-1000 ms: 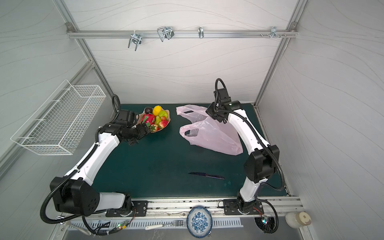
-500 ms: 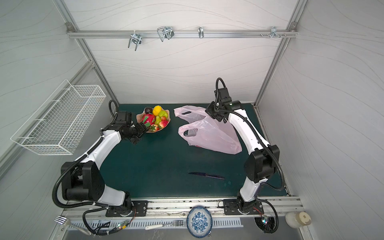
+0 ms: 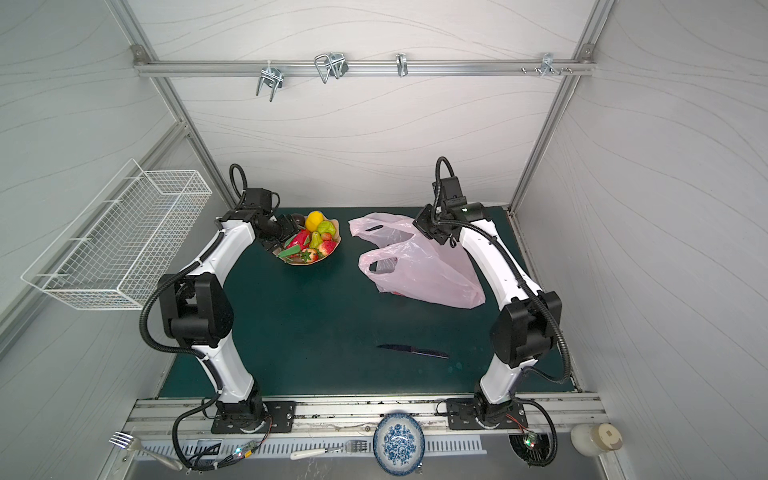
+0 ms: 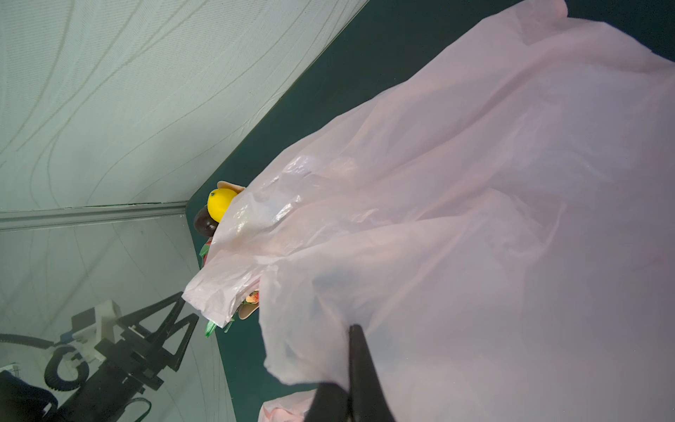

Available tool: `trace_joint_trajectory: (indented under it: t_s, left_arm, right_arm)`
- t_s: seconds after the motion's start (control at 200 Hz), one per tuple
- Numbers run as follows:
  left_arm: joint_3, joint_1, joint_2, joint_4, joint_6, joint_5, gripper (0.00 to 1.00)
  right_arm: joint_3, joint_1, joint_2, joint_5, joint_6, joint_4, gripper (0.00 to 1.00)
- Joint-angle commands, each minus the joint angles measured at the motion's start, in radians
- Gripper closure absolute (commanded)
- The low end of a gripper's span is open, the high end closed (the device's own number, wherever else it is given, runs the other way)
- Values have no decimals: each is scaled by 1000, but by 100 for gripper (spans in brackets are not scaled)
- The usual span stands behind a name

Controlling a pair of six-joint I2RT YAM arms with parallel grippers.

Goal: Place the fruits into the plastic bag
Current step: 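Hold bag open with right gripper while left gripper lowers over the fruit bowl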

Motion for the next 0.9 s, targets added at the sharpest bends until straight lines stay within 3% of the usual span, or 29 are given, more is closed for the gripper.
trace_joint_trajectory:
  t_s: [0.0,0.2,0.48,0.895]
  left_arm:
    - [132,5,90,-113,139,-93,17]
    - [333,5,217,-196,290,-99,11]
    - [459,5,332,-265,449,-50,4]
    - [557,6,441,-299,497,-37,3]
  right_arm:
    - [-12,-6,-38,-10,-11,9,100]
    - [-11,-7,-30,-15,-17,3,100]
    - [-2,-6,-17,-23,-20,-3,100]
    - [-2,-2,-17,-22,-27,0,100]
